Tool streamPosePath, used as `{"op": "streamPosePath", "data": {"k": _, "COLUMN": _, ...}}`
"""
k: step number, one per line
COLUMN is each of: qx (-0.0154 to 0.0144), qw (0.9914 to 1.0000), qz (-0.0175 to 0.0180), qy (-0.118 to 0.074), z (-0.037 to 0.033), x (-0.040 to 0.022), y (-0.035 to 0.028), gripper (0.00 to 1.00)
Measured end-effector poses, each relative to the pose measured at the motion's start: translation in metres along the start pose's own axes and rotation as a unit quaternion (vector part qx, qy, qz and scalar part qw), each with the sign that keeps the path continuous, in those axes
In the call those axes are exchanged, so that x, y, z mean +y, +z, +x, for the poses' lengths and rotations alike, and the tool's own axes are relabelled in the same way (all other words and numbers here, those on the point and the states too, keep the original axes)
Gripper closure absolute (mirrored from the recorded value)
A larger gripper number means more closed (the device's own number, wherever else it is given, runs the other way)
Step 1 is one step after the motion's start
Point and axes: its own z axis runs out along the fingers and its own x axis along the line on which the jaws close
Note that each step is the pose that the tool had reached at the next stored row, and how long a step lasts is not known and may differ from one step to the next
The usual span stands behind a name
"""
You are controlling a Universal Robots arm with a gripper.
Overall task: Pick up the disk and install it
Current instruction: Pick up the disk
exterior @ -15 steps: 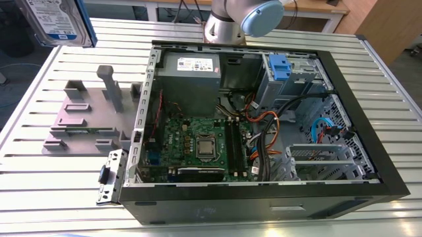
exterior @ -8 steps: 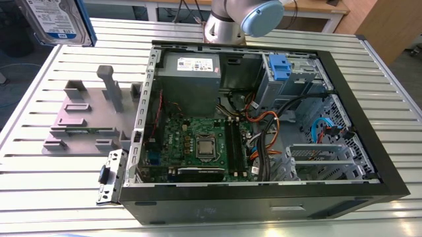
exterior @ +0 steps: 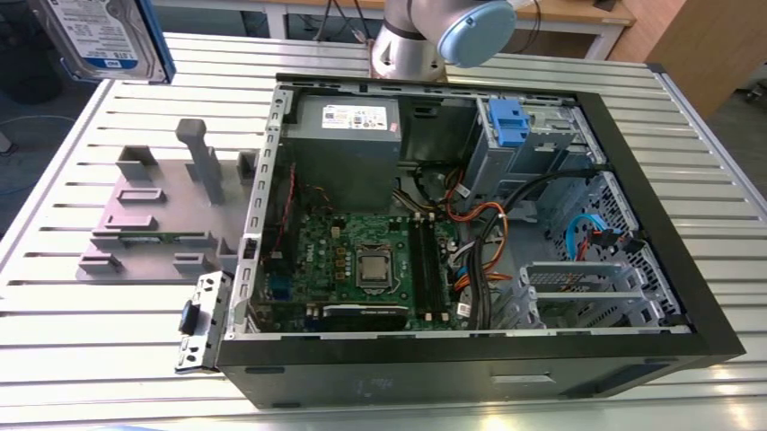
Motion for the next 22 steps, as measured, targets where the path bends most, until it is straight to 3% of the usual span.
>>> {"op": "streamPosePath", "data": {"k": 22, "qx": 0.0000, "qw": 1.00000, "qz": -0.0001, "qy": 0.000, "z": -0.0001, "x": 0.0000, "y": -0.0048, "gripper": 0.64}}
